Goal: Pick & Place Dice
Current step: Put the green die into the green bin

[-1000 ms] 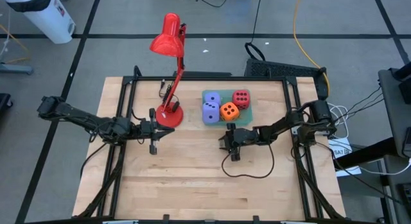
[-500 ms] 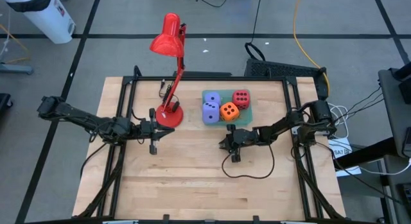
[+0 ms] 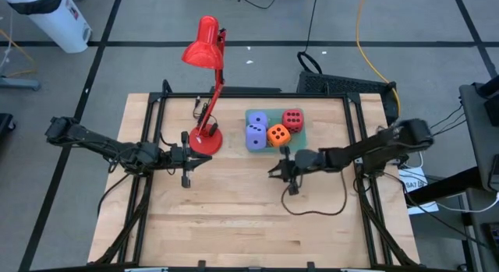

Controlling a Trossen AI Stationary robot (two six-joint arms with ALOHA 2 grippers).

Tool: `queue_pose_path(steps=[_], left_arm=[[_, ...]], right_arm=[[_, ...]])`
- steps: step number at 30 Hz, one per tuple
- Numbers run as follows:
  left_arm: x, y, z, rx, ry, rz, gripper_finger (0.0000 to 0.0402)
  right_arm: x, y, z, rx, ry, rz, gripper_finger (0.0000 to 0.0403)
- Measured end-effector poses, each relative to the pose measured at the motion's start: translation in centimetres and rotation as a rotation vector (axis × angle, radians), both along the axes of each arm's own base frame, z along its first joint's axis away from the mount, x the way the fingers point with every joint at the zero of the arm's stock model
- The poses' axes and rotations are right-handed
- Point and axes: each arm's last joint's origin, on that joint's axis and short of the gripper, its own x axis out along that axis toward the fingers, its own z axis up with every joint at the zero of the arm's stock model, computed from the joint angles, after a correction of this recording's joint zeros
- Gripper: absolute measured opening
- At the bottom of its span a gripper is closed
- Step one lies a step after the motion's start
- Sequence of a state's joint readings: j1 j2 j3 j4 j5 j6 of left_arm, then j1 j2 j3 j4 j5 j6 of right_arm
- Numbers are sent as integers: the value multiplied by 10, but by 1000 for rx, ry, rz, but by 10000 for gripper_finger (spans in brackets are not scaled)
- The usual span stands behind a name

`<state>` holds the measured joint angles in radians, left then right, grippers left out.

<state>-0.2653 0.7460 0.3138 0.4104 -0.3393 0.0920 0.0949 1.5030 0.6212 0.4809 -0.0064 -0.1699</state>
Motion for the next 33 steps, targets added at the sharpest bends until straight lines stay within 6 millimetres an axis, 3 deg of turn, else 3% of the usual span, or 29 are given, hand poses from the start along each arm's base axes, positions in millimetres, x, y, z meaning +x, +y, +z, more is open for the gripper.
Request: queue_pose_path(steps=[9,13,22,33], left_arm=[[0,0,-2,8,20,0,26],[0,0,-2,8,21,0,26],[0,0,-2,8,19,0,26],[0,0,-2,15,18,0,26]], right_arm=[[-51,-8,85,-43,-241,-1,43],[-84,-12,101,-57,-368,-40,51],[-143,-20,73,-16,-500,-168,46],[-164,-23,30,11,-619,-206,51]])
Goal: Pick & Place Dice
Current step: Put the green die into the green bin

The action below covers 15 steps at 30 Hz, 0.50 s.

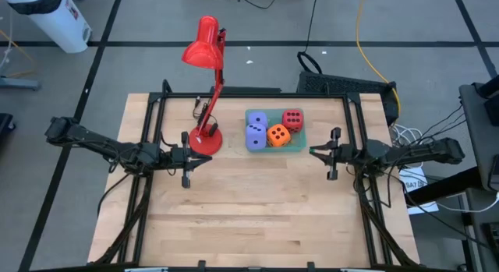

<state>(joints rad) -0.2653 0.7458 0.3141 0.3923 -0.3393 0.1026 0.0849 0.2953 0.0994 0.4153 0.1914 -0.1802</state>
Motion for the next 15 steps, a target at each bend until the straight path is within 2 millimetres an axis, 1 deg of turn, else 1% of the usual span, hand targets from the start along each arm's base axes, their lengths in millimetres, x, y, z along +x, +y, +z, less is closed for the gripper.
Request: queue_pose_path(steps=[3,6,9,12,15], left_arm=[[0,0,0,9,1,0,26],[0,0,0,8,0,0,26],[0,0,1,11,-6,0,26],[0,0,2,10,-18,0,26],[0,0,3,9,-25,0,26]], right_arm=[[-1,-1,-1,23,-3,-43,50],[0,-1,0,40,-6,-46,51],[6,-2,6,48,3,-101,50],[18,-4,5,45,94,-190,49],[38,-4,7,28,199,-251,49]])
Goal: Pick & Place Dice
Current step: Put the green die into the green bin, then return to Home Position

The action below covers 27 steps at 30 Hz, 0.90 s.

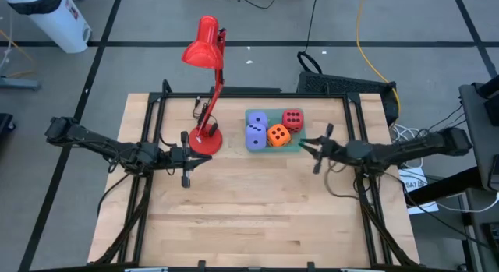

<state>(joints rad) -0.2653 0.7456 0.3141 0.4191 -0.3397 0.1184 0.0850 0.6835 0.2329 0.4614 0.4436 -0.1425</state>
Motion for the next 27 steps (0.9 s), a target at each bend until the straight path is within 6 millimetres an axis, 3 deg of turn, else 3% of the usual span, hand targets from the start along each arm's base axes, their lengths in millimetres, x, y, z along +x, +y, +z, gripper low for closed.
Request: queue_pose_path(steps=[7,13,18,23,27], left_arm=[[0,0,0,-7,4,0,26],[0,0,-2,-13,19,-6,26],[0,0,-2,-5,24,-6,26],[0,0,-2,-5,24,-6,26],[0,0,-2,-3,24,-6,26]], right_arm=[[53,-12,-6,-47,223,-275,49],[66,-27,-32,60,435,-252,70],[68,-28,-35,27,480,-192,157],[66,-31,-34,-48,499,-277,261],[66,-30,-34,-53,507,-270,296]])
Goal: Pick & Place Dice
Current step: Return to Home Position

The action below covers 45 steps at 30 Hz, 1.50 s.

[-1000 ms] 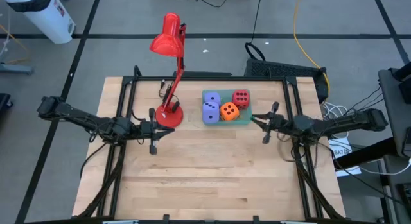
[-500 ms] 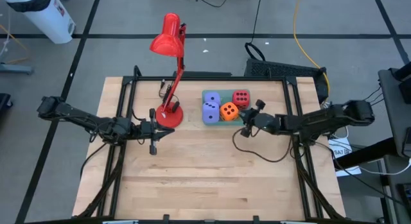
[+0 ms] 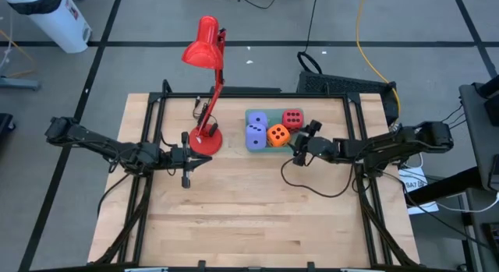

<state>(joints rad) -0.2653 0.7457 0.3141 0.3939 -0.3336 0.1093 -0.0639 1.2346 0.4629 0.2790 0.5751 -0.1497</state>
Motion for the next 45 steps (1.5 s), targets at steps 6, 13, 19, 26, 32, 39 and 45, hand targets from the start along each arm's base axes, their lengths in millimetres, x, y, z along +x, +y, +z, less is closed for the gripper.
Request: queue_pose_path(steps=[6,13,19,26,32,39,45], left_arm=[[0,0,0,0,1,0,26],[0,1,0,18,2,25,26],[-6,-1,3,53,-5,76,24],[-24,-3,6,80,9,119,8],[-39,7,14,106,-25,142,5],[-68,25,7,45,34,137,3],[-97,30,7,-44,-86,73,2]], right_arm=[[2,0,5,14,-73,-11,282],[4,13,30,89,-300,229,214],[-26,28,41,103,-497,342,107],[-63,38,38,140,-625,465,6],[-75,37,39,207,-653,380,6],[-83,36,45,202,-695,375,3],[-90,35,44,201,-728,381,1]])
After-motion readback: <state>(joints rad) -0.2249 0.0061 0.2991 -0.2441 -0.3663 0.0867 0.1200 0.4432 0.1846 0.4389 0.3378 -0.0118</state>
